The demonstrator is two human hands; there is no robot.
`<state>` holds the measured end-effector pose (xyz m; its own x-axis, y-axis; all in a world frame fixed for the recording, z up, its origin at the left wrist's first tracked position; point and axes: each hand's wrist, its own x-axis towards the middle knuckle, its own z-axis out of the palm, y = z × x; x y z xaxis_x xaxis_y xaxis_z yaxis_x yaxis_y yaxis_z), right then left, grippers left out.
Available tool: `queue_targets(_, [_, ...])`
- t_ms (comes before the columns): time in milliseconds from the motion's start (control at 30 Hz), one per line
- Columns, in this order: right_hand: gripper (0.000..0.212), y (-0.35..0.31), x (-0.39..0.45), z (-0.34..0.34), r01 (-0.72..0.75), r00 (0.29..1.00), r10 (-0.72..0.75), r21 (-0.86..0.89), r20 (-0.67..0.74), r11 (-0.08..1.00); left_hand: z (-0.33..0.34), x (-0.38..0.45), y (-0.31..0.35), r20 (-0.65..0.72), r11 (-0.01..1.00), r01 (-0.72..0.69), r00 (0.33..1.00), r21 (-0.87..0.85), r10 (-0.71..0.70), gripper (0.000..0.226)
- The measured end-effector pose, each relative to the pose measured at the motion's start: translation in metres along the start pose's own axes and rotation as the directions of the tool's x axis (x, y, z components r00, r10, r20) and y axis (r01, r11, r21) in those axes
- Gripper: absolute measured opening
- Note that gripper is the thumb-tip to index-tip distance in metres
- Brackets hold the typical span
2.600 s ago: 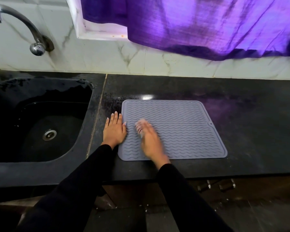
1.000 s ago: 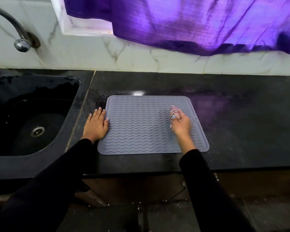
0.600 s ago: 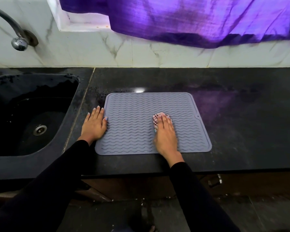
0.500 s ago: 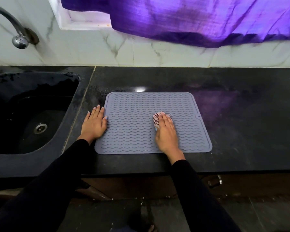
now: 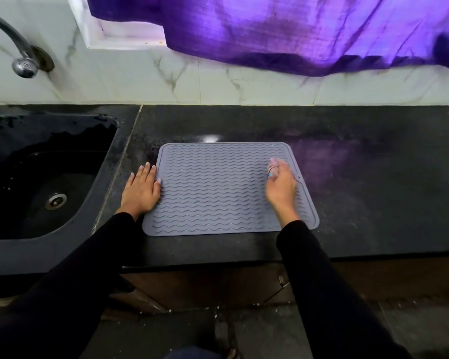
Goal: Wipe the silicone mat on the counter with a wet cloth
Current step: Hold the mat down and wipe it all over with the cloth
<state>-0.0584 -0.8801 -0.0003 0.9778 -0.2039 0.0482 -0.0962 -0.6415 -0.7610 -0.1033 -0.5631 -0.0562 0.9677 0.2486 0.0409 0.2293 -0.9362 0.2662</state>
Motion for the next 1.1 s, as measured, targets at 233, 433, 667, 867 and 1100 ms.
queue_targets(233, [0.068,0.013,-0.019,0.039,0.178,0.984,-0.146,-0.589,0.102,0.789,0.003,0.001,-0.001,-0.027,1.000,-0.003,1.000,0.001,0.003,0.071])
queue_targets(433, [0.063,0.010,0.001,0.019,0.291,0.952,-0.191,-0.510,0.239,0.810,0.005,0.001,-0.001,-0.048,1.000,-0.011,0.999,0.000,0.011,0.070])
queue_targets(667, [0.026,-0.016,0.075,-0.039,-0.480,0.877,0.363,0.525,0.316,0.703,0.002,0.000,0.000,-0.061,1.000,-0.014,0.998,-0.020,0.012,0.070])
queue_targets(867, [0.036,-0.004,0.064,-0.001,-0.027,0.998,0.037,-0.225,0.042,0.974,0.002,0.000,-0.003,-0.057,1.000,-0.022,0.998,-0.020,0.021,0.070])
queue_targets(1100, [0.066,0.012,0.051,0.042,0.092,0.996,-0.080,-0.559,0.046,0.824,0.006,0.003,-0.006,-0.085,0.999,-0.034,0.996,-0.015,0.033,0.079])
